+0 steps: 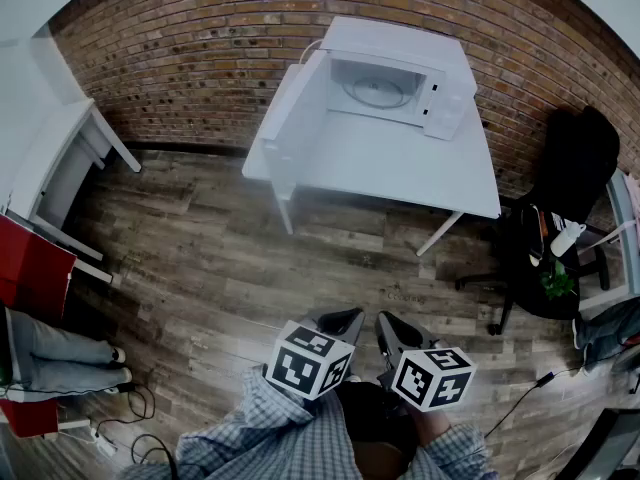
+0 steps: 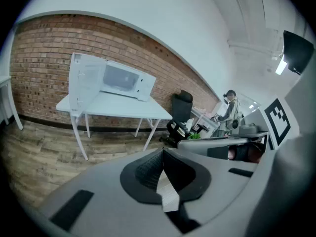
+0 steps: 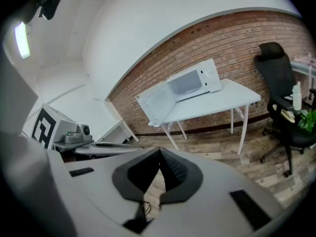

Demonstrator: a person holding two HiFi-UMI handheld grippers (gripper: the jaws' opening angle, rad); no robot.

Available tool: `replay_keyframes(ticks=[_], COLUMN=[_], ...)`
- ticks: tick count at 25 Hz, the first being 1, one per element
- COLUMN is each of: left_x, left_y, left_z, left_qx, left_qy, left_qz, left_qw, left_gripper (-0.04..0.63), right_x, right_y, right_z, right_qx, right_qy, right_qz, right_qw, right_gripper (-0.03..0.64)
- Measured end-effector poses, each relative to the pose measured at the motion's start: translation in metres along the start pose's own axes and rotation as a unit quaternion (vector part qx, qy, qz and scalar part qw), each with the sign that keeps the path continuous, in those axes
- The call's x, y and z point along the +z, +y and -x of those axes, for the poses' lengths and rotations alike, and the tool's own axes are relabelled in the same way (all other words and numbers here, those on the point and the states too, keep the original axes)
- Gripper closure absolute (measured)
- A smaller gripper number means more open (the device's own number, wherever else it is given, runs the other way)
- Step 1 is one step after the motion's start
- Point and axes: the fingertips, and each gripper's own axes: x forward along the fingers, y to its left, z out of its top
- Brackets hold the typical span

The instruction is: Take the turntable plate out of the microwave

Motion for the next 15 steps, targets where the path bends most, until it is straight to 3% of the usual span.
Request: replay_keyframes(ticks=[15], left_x=[0.000], left_y=[0.020], left_z=[0.012], left_qx=[-0.012], left_qy=[0.004], left_qz=[-0.001], left_qw=[0.9999], left_gripper=[0.586], right_x=[0.001], right_y=[0.013], right_z=[-0.014], right_qx=[-0.016], right_qy=[-0.010], right_qz=[-0.016], right_qw=[1.000], right_gripper=[0.597])
